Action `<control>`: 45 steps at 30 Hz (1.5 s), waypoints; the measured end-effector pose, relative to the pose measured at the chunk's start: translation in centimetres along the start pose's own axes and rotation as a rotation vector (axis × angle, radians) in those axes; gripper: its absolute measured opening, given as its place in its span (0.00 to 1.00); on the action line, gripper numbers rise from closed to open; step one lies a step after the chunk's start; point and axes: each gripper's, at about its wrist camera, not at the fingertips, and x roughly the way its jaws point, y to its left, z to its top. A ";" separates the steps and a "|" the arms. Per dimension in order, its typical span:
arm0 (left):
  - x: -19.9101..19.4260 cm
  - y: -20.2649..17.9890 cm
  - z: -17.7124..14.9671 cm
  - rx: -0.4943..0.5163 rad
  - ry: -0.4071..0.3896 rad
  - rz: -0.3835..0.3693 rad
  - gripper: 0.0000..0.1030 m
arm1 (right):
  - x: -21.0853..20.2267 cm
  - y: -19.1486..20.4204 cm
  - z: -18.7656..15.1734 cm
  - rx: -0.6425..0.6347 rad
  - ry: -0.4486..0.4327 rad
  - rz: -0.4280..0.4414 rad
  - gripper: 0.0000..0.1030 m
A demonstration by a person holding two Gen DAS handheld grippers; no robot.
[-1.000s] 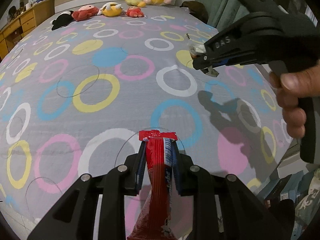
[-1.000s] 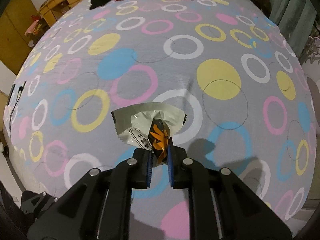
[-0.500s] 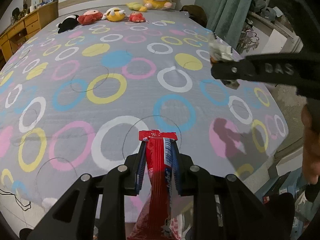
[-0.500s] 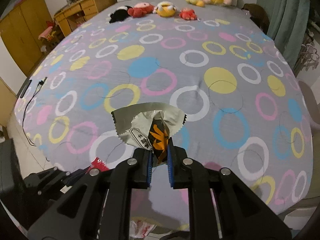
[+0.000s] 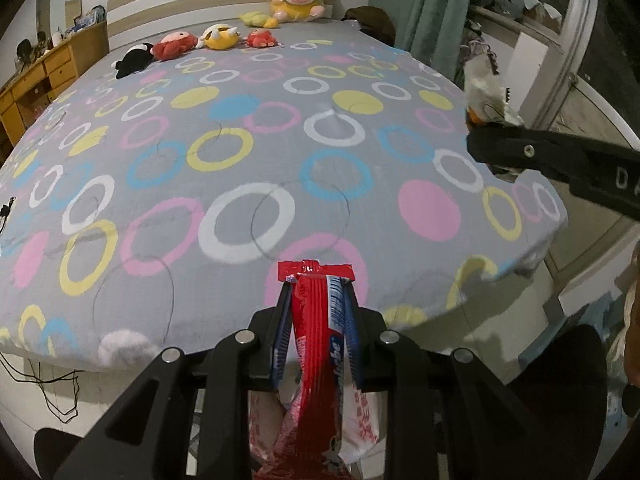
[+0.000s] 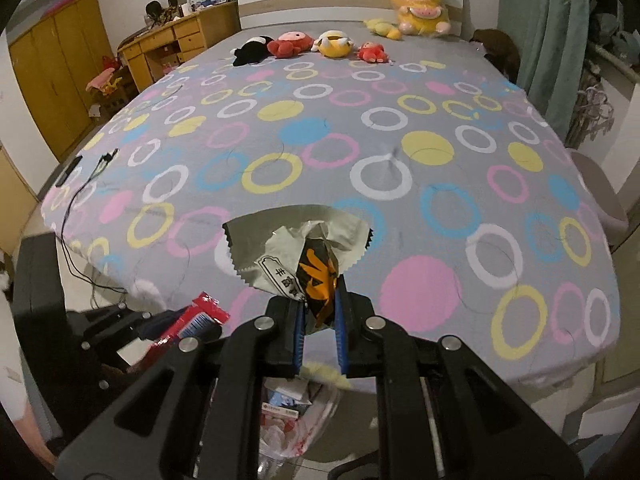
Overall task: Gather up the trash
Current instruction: 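Lift the red wrapper and white sachet off the bed over the trash bag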
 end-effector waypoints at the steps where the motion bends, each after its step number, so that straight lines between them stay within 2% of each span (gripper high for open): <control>1: -0.2 -0.1 -0.3 0.006 0.000 0.001 0.24 | -0.2 0.2 -0.6 0.003 -0.003 -0.001 0.12; 9: -1.3 -0.2 -3.3 0.057 0.006 0.021 0.24 | -2.1 1.8 -5.0 0.019 -0.033 -0.025 0.12; 14: -0.6 0.1 -5.5 0.084 0.050 0.022 0.24 | -1.9 3.5 -7.2 -0.019 -0.028 -0.051 0.12; 26: 3.3 2.1 -10.1 0.119 0.172 0.043 0.24 | 2.9 5.8 -11.6 -0.053 0.061 -0.053 0.12; 45: 8.4 3.4 -14.5 0.160 0.281 0.039 0.24 | 10.4 7.3 -16.7 -0.037 0.225 0.010 0.12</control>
